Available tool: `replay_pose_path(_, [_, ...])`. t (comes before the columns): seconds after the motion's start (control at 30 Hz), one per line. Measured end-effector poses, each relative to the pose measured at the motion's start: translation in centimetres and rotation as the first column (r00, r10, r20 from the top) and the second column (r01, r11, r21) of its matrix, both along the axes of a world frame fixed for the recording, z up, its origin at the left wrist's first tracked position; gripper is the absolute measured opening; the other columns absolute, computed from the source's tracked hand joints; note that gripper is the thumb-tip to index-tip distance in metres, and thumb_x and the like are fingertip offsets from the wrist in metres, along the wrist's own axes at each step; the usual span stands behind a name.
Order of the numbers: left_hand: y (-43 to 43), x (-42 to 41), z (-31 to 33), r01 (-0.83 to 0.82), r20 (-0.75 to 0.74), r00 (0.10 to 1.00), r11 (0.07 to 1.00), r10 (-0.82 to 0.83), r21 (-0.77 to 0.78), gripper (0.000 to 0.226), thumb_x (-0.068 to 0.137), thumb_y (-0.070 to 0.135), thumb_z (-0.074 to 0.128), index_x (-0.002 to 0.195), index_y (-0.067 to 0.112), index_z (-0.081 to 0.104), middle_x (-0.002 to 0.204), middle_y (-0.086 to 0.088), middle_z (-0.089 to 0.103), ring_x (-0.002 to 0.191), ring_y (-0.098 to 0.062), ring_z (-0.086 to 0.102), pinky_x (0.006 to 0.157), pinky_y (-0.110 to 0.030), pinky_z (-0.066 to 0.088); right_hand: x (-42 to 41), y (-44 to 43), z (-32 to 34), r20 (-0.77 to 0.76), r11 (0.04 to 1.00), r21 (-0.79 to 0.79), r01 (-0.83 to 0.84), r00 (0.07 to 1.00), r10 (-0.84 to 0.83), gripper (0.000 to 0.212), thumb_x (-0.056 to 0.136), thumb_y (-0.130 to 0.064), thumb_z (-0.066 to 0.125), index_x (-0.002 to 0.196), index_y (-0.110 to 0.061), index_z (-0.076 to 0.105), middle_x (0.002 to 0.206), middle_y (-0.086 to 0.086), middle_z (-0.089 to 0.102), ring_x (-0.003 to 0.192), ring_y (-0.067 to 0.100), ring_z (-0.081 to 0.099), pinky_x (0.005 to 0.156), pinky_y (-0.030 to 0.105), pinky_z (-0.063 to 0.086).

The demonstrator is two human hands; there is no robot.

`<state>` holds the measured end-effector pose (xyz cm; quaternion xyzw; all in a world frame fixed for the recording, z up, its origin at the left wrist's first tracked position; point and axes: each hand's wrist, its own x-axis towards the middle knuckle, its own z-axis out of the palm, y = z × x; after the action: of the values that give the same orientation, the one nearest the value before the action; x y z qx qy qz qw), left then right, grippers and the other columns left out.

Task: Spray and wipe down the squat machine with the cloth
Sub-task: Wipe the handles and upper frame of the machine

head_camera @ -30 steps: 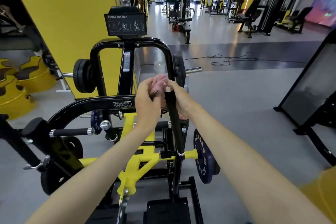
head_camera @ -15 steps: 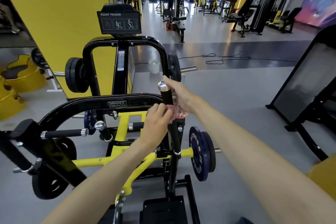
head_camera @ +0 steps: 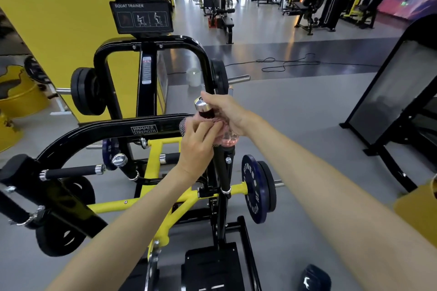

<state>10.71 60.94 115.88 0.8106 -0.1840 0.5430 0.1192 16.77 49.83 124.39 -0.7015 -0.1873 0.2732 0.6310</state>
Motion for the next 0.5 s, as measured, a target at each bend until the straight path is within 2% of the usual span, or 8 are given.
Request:
replay_pose_path(0.1, [-0.1, 0.1, -0.5, 0.016, 0.003, 1.0, 0.999, -0.017, 0.05, 0.013, 0.086, -0.005, 0.063, 0.096, -0.004, 0.071, 0.087, -0.015, 0.067, 0.086, -0.028, 0.046, 0.072, -0.039, 0.048, -0.3, 0.6, -0.9, -0.035, 1.0, -0.008, -0.001, 0.999, 0.001, 0.064, 0.075, -0.072, 0.055, 0.094, -0.011, 0.064, 0.089, 0.011, 0.061, 0.077, 0.023, 0.056, 0.078, 0.035, 0.044])
replay_pose_path(0.23, [0.1, -0.6, -1.6, 0.093, -0.038, 0.996, 0.967, -0.087, 0.236, 0.015, 0.091, 0.0, 0.057, 0.095, -0.005, 0.071, 0.087, -0.015, 0.067, 0.084, -0.027, 0.049, 0.071, -0.04, 0.049, -0.3, 0.9, -1.1, -0.012, 0.999, -0.019, 0.04, 0.999, -0.04, 0.061, 0.079, -0.071, 0.047, 0.097, -0.019, 0.071, 0.09, 0.008, 0.07, 0.088, 0.023, 0.062, 0.09, 0.037, 0.045])
replay_pose_path(0.3, [0.3, -0.8, -3.9, 0.133, -0.118, 0.988, 0.917, -0.095, 0.376, 0.013, 0.092, 0.001, 0.056, 0.098, -0.003, 0.067, 0.09, -0.014, 0.067, 0.084, -0.027, 0.055, 0.07, -0.038, 0.051, -0.3, 1.1, -1.0, 0.048, 0.995, -0.05, 0.082, 0.996, -0.079, 0.062, 0.079, -0.071, 0.047, 0.104, -0.019, 0.069, 0.095, 0.006, 0.072, 0.097, 0.022, 0.064, 0.095, 0.039, 0.046])
replay_pose_path(0.37, [0.4, -0.7, -6.3, 0.174, -0.229, 0.971, 0.876, -0.075, 0.45, 0.015, 0.094, 0.001, 0.051, 0.107, -0.002, 0.058, 0.094, -0.015, 0.066, 0.083, -0.029, 0.062, 0.074, -0.039, 0.053, -0.4, 1.7, -1.3, 0.068, 0.985, -0.02, 0.171, 0.983, -0.169, 0.064, 0.071, -0.072, 0.053, 0.106, -0.021, 0.066, 0.097, 0.006, 0.072, 0.1, 0.022, 0.065, 0.097, 0.042, 0.046])
replay_pose_path(0.43, [0.1, -0.4, -8.2, 0.19, -0.313, 0.948, 0.88, -0.049, 0.436, 0.016, 0.096, 0.004, 0.049, 0.109, -0.002, 0.056, 0.095, -0.015, 0.065, 0.083, -0.03, 0.063, 0.075, -0.04, 0.053, -0.4, 2.3, -1.8, 0.057, 0.977, 0.041, 0.209, 0.976, -0.211, 0.059, 0.071, -0.068, 0.053, 0.099, -0.019, 0.068, 0.089, 0.005, 0.074, 0.1, 0.025, 0.067, 0.101, 0.043, 0.044])
replay_pose_path(0.5, [-0.4, -0.2, -9.4, 0.178, -0.38, 0.925, 0.887, -0.004, 0.425, 0.014, 0.092, 0.005, 0.056, 0.105, 0.001, 0.062, 0.093, -0.012, 0.065, 0.08, -0.027, 0.061, 0.071, -0.038, 0.054, -0.3, 2.6, -2.1, 0.046, 0.976, 0.072, 0.208, 0.976, -0.211, 0.056, 0.076, -0.063, 0.05, 0.096, -0.014, 0.069, 0.08, 0.002, 0.074, 0.099, 0.025, 0.068, 0.103, 0.041, 0.041])
